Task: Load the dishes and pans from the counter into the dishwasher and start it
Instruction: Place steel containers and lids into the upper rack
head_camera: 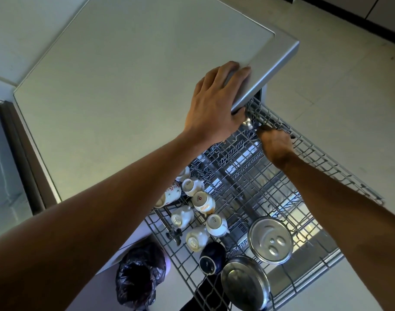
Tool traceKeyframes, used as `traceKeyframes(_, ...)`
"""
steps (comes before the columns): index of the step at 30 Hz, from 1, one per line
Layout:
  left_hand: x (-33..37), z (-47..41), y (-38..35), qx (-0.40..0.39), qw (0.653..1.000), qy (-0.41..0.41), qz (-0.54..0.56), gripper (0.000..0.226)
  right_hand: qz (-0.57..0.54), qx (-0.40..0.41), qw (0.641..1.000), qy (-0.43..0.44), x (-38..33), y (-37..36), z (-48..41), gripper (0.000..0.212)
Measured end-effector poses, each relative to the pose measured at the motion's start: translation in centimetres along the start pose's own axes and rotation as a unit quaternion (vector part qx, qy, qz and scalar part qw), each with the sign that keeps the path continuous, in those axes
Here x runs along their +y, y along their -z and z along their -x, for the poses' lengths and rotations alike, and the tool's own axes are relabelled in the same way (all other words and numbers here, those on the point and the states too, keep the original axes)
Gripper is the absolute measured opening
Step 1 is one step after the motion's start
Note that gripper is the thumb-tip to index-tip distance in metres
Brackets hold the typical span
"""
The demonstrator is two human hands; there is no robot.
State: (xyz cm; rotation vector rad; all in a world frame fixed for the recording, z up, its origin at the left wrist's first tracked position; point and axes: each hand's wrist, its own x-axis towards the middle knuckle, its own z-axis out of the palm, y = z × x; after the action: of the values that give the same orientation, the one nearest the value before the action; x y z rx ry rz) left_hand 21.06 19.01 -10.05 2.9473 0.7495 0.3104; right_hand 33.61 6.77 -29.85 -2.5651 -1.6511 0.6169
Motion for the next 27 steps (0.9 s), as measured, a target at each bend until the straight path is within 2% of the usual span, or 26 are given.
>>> traceKeyframes(4, 0.1, 0.1, 0.0, 0.008, 1.0, -0.003, 0.003, 0.072, -0.027, 0.008, 0.999, -0.021, -0.1, -0.4, 0.2, 0.017)
traceKeyframes(9, 0.1, 0.0, 0.0, 0.009, 1.0, -0.007, 0.004, 0.072, -0.091, 0.039, 0.993, -0.065, -0.4, -0.3, 1.0, 0.03)
traceKeyframes(14, 0.1, 0.1, 0.1, 0.009, 1.0, -0.012, 0.007, 0.072, -0.178, 0.082, 0.969, -0.148, -1.0, 0.0, 3.4, 0.017)
traceKeyframes(19, 0.2, 0.2, 0.3, 0.006, 1.0, -0.015, 0.019, 0.072, -0.176, 0.13, 0.957, -0.192, -3.0, -0.3, 7.3, 0.022)
traceKeyframes(24, 0.3, 0.4, 0.8, -0.006, 1.0, -0.012, 0.027, 0.073, -0.191, 0.161, 0.945, -0.212, -5.2, 0.6, 11.5, 0.043)
traceKeyframes(27, 0.3, 0.9, 1.1, -0.007, 0.998, -0.001, 0.07, 0.067, -0.147, 0.166, 0.951, -0.214, -6.4, 2.0, 13.7, 0.023)
